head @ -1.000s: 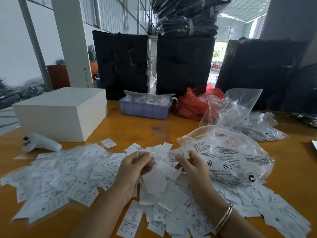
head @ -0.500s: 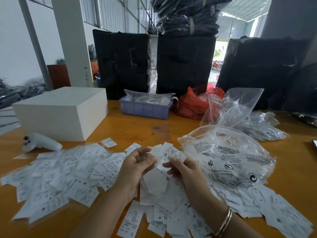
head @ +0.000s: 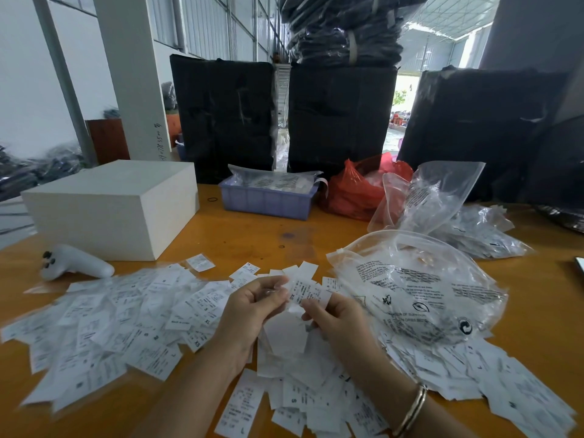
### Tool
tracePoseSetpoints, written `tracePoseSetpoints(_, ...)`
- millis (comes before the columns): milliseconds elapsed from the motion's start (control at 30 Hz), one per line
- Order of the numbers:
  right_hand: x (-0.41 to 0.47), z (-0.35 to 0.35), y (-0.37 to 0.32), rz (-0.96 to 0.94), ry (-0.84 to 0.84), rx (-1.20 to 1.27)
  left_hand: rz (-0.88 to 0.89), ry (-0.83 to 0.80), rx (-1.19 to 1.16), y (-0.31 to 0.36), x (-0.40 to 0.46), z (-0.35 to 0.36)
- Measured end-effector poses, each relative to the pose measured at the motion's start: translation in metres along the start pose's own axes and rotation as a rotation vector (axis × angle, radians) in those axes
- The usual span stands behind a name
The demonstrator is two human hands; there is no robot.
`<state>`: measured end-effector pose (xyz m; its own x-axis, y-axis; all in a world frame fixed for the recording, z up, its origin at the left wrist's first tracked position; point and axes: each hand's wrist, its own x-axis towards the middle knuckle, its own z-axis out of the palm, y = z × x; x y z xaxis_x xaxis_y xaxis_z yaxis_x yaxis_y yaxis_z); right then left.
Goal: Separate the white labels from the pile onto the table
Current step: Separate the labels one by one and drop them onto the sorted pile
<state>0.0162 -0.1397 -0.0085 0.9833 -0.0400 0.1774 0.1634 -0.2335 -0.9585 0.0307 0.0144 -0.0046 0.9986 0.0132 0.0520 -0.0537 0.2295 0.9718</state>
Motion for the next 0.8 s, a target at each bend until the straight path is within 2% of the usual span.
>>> tracePoseSetpoints(333, -0.0006, 0.0022, 0.0067, -0.087, -0.079, -0.24, 0.106, -0.073, 0.279, -0.0012, -0.0033, 0.0015)
tracePoseSetpoints(500, 0.0006, -0.0039, 0.001, -0.057, 0.021, -0.013, 0.092, 0.018, 0.292, -0.0004, -0.0013, -0.0004)
tracePoseSetpoints(633, -0.0001, -0.0052, -0.0008, -0.068, -0.033, -0.043, 0.079, -0.051, 0.311, -0.0019, -0.0038, 0.0018)
tracePoseSetpoints(800, 0.0002, -0.0011, 0.0002, -0.097, -0.063, -0.1, 0.084, -0.06, 0.339, 0.0, -0.0048, 0.0015)
